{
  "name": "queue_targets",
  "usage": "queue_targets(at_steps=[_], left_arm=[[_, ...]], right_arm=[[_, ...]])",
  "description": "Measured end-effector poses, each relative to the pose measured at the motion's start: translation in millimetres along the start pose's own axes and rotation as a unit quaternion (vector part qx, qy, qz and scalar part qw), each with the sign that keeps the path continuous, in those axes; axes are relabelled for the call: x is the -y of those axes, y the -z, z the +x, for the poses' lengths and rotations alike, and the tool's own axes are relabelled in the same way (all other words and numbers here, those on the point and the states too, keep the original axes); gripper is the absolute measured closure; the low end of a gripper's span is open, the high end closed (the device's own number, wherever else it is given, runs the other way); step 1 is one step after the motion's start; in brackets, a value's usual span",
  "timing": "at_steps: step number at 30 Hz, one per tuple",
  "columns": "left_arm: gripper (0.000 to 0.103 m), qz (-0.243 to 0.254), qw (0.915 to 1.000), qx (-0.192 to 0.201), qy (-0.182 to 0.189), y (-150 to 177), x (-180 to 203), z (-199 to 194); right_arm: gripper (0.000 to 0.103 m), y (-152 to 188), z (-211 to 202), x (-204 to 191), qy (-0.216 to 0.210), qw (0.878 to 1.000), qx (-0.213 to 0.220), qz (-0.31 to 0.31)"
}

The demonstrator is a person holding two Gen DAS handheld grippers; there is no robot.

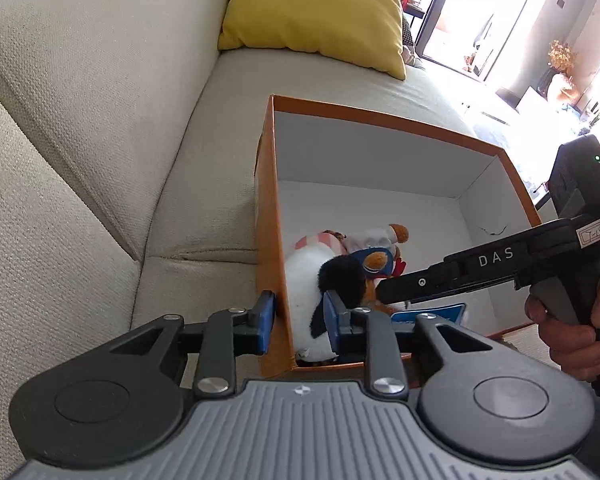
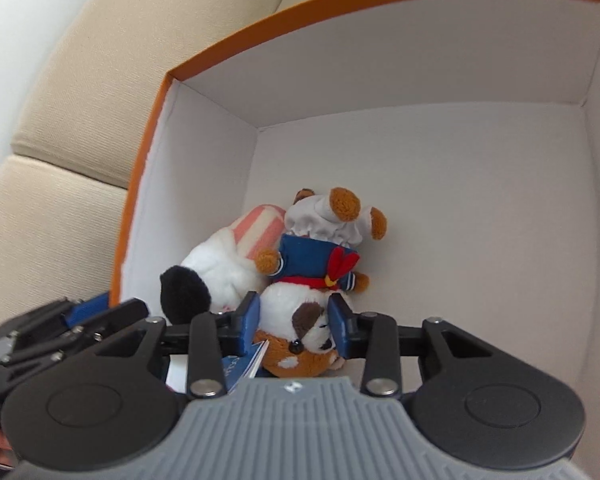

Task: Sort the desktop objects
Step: 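Carry both plushes into the orange box and open both tools to release, then lift both tools out of the orange box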

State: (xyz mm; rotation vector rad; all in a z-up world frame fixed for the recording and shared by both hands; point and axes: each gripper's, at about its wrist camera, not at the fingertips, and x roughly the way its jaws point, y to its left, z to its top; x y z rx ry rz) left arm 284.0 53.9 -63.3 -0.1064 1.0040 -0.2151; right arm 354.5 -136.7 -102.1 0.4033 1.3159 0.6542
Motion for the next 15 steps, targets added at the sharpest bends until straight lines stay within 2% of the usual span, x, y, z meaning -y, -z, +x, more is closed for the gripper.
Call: queue_targets(at_steps=[7,11,15], left_arm=[[0.073,0.003,1.0000,0.001,-0.007,1.0,-0.1,2.5],[0.073,-0.007,0.9999,0.006,-0.006,3.7,-1.2,-2.1],[0.073,-0.020,0.9992,0.030,-0.015,10.3,-4.8,-18.8]], right_arm=[[0.065,5.2,1.1,-20.1,0.050,0.998,-0.002,-0.028],[0.056,9.1,-4.3,-32.6,0.071,0.996,0.016,-0.057],[0.051,16.2,-12.0,-43.2,0.080,0.993,0.029,-0.077]])
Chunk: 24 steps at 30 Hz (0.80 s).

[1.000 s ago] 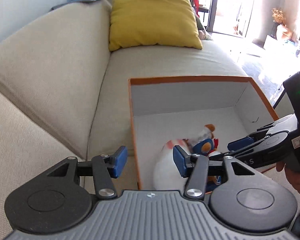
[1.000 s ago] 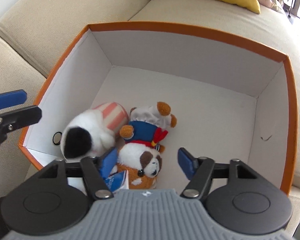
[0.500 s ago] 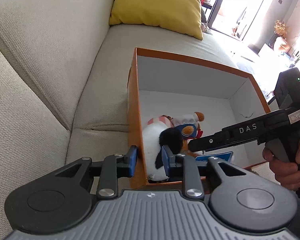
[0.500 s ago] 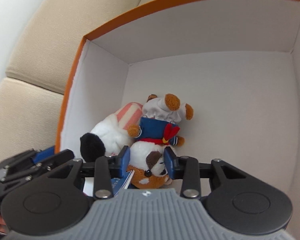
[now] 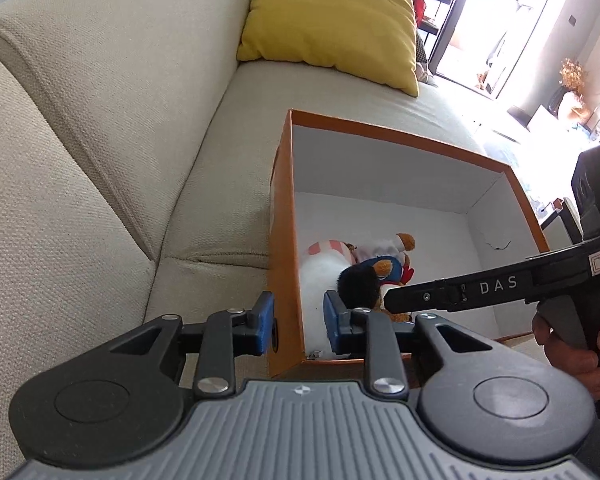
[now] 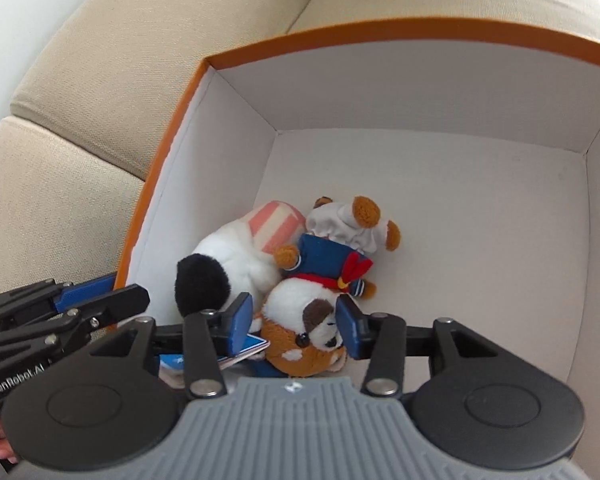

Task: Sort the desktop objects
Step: 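Lift both tools out of the orange box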

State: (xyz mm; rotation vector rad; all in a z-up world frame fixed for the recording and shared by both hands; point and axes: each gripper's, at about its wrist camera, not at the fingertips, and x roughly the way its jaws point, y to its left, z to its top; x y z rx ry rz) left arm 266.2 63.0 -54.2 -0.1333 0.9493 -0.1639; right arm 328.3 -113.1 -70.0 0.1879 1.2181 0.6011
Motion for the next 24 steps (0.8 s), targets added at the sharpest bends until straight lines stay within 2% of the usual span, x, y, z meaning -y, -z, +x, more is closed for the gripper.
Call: queue_targets(at_steps=[3,6,10,14,18,21,24], left_arm=[[0.073,0.009,0.9996,0.028,0.008,5.5,4.1,-21.7],[0.073,0.037,0.9978,0.047,0.029,14.6,17.3,-43.9],[0.073,0.072,0.9948,0.050,0.052,36.4,37.8,-61.9],[0.073,0.113,0.9907,0.040,0.064,63.4,62.1,-68.9],[0.070,0.144,0.9870,0.020,0.068,89.1,82.2,-63.7],[0.069,0.145,0.9874,0.002,0.063,105.8,88.9,-57.5],[0.068,0.153,0.9865,-0.013,0.058,128.0,94.3,-57.9]], right_arm=[[0.051,6.5,-17.0,-8.6,0.011,1.000,0.021,-0.019],[0.051,21.6,-45.1,-16.9,0.023,0.996,0.065,-0.051],[0.051,56.8,-86.2,-17.2,0.018,0.988,0.139,-0.067],[0.051,99.9,-125.0,-8.5,0.030,0.979,0.186,-0.075],[0.051,137.8,-136.9,0.3,0.063,0.980,0.180,-0.065],[0.052,164.7,-123.7,11.5,0.088,0.983,0.156,-0.047],[0.052,189.6,-106.5,25.4,0.131,0.983,0.123,-0.039]])
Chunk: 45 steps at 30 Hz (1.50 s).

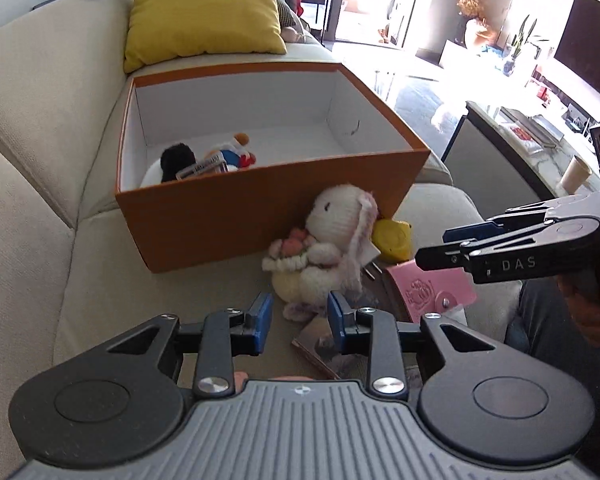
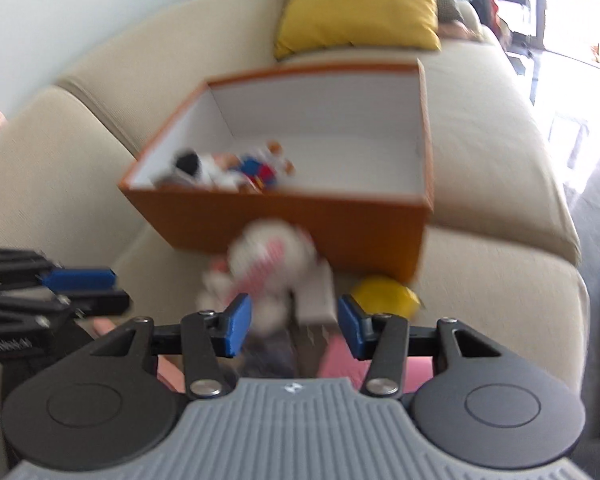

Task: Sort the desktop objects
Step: 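Lift both tools out of the orange box, then grasp the pink card holder with the right tool while the left tool approaches the knit bunny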

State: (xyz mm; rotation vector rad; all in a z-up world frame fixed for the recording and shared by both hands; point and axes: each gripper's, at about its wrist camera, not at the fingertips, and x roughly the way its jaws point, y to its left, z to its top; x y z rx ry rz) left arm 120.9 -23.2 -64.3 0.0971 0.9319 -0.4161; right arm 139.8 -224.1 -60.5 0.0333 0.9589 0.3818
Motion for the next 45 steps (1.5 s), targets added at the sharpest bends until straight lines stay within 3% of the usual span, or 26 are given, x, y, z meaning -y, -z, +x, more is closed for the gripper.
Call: queue_targets(at_steps=[6,8,10,12,13,15,19,23,27,30,33,37,40,45], left_arm=[[0.066,-0.010,0.9995,-0.031,0.005,17.9,15.6,13.3],[0.065,-0.017,0.9992,-0.036,0.006,19.6,17.3,16.4],[0.064,-0.019,0.9990,-0.039,0.006,20.4,19.8,17.9],[0.060,-0.019,0.9990,-0.040,0.006,20.2,23.7,19.2],[0.053,-0.017,0.9991,-0.038,0.005,19.8,25.2,19.5],[0.052,-0.014,0.9994,-0.032,0.000,18.2,27.8,20.5],[0.045,0.004,0.9997,-0.019,-0.016,9.7,33.3,26.3],[0.044,0.022,0.9991,-0.013,-0.033,-2.3,38.3,37.7],[0.044,0.030,0.9990,-0.012,-0.030,-9.5,40.1,42.4],[0.044,0.032,0.9990,-0.013,-0.029,-11.5,40.5,43.8],[0.044,0.033,0.9990,-0.015,-0.026,-11.6,39.0,44.5],[0.044,0.031,0.9989,-0.019,-0.029,-14.4,35.9,48.9],[0.044,0.027,0.9990,-0.021,-0.028,-16.1,35.0,52.0],[0.044,0.026,0.9991,-0.023,-0.023,-18.1,35.0,54.4]], right_arm=[[0.048,50.3,10.7,-0.2,0.061,0.994,-0.039,-0.083],[0.039,55.7,18.7,-3.1,0.078,0.990,-0.034,-0.109],[0.038,58.4,28.3,-6.7,0.093,0.986,-0.036,-0.134],[0.036,60.6,36.3,-9.7,0.093,0.983,-0.044,-0.155],[0.036,61.9,41.1,-11.5,0.097,0.981,-0.049,-0.162],[0.028,64.5,49.3,-13.2,0.100,0.979,-0.055,-0.170],[0.026,71.2,61.5,-23.0,0.147,0.962,-0.048,-0.225],[0.030,62.5,58.3,-15.5,0.136,0.967,-0.056,-0.208],[0.052,55.0,42.1,-8.9,0.102,0.973,-0.059,-0.198],[0.059,47.6,29.2,-1.6,0.096,0.978,-0.054,-0.180],[0.060,34.5,13.0,16.2,0.056,0.990,-0.056,-0.119],[0.060,18.0,2.0,39.7,0.004,0.997,-0.061,-0.038],[0.060,9.0,2.4,54.9,-0.016,0.997,-0.070,0.034],[0.059,-2.1,7.2,71.1,-0.025,0.995,-0.065,0.072]])
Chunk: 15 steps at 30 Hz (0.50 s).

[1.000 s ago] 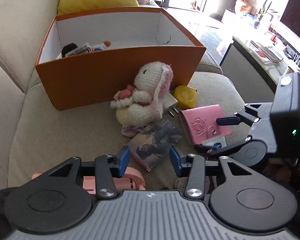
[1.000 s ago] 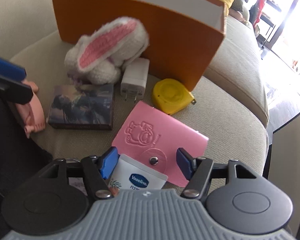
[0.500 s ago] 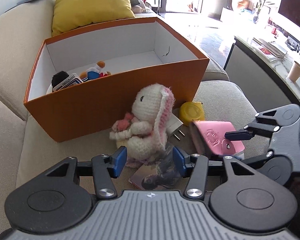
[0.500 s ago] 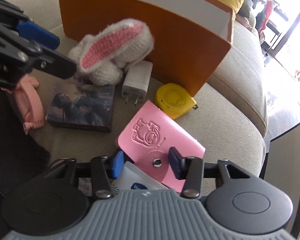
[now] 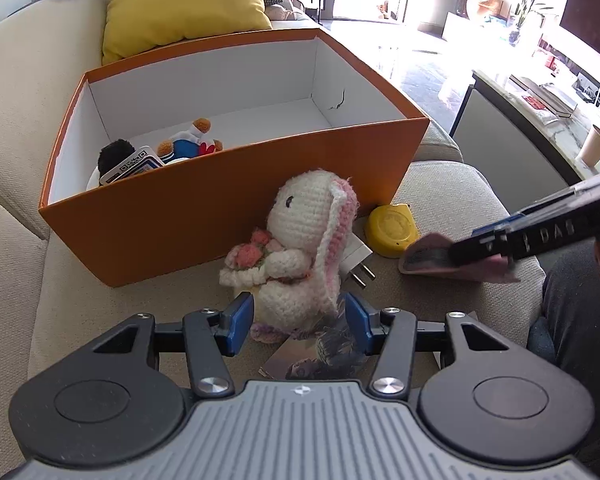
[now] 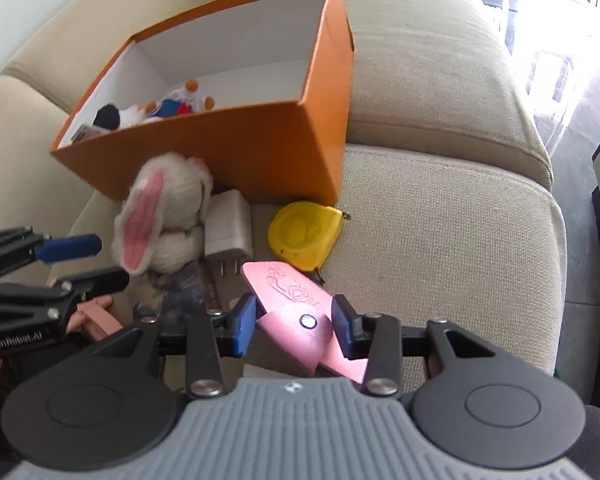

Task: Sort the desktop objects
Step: 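Grasp the pink card holder with the right tool while the left tool approaches the knit bunny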

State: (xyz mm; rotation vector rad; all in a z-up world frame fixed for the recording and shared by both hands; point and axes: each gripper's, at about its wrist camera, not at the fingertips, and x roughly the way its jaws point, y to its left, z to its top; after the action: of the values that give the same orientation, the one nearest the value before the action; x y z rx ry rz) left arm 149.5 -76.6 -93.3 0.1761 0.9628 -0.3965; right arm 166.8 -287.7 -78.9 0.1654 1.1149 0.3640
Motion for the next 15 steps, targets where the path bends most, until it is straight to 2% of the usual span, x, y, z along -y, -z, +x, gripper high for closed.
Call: queue_targets(at_steps=[2,6,8,12,15], left_arm=[[0.044,0.002,0.9999,-0.001,0.012,-2.0,3.1,-0.1],[0.048,0.015,0.9973,-0.002,0.071,-7.4,25.5,4.8],[0.062,0.026,0.9964,-0.012,0.080,-11.5,39.5,15.2],[0.064,0.023,0.9948,-0.022,0.097,-20.3,55.3,37.4],[0.067,0.027,0.9948,-0.031,0.094,-24.8,63.5,52.4]], right_arm=[[0.060,-5.4,1.4,6.1,0.002,1.000,0.008,0.012],[0.060,-13.4,2.9,7.7,0.015,1.000,0.012,0.010],[0.060,-13.5,3.0,6.3,0.015,1.000,0.010,0.004],[0.060,-11.3,0.7,7.7,0.013,1.000,0.010,0.003],[0.059,-9.5,1.4,11.5,0.003,1.000,0.008,0.006]])
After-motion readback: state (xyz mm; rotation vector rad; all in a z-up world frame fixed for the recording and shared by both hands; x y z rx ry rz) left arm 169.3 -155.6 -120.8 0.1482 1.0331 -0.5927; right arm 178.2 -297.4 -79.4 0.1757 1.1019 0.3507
